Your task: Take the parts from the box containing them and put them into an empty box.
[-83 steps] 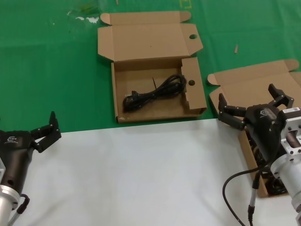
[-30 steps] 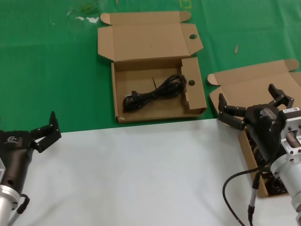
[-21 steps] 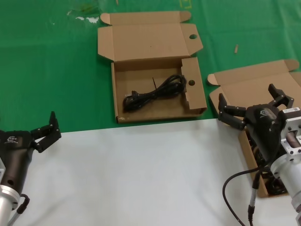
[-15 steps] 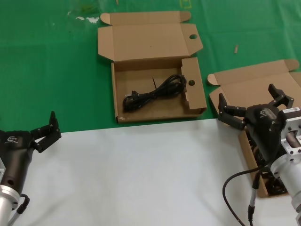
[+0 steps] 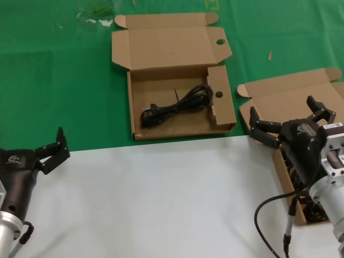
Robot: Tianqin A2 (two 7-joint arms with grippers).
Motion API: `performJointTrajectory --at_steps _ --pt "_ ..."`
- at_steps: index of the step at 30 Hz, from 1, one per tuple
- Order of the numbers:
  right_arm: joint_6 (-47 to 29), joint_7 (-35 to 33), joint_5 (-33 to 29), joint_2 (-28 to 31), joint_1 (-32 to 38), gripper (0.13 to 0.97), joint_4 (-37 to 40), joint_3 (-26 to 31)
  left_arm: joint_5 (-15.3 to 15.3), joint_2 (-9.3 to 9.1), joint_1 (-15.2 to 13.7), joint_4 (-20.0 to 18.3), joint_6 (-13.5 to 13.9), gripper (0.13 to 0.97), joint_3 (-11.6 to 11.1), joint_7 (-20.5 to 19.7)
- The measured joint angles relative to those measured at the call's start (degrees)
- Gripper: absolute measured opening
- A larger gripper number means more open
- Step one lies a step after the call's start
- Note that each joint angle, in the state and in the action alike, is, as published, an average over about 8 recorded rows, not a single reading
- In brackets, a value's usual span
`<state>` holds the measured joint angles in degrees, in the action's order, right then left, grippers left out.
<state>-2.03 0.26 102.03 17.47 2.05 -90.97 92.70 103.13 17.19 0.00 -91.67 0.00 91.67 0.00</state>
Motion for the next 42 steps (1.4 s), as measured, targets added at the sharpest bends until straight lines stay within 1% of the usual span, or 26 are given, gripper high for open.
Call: performJointTrajectory --at_steps 42 --pt "0.0 0.0 0.0 0.0 0.0 0.966 0.0 0.0 0.0 0.00 0.0 0.0 0.0 0.966 0.0 0.0"
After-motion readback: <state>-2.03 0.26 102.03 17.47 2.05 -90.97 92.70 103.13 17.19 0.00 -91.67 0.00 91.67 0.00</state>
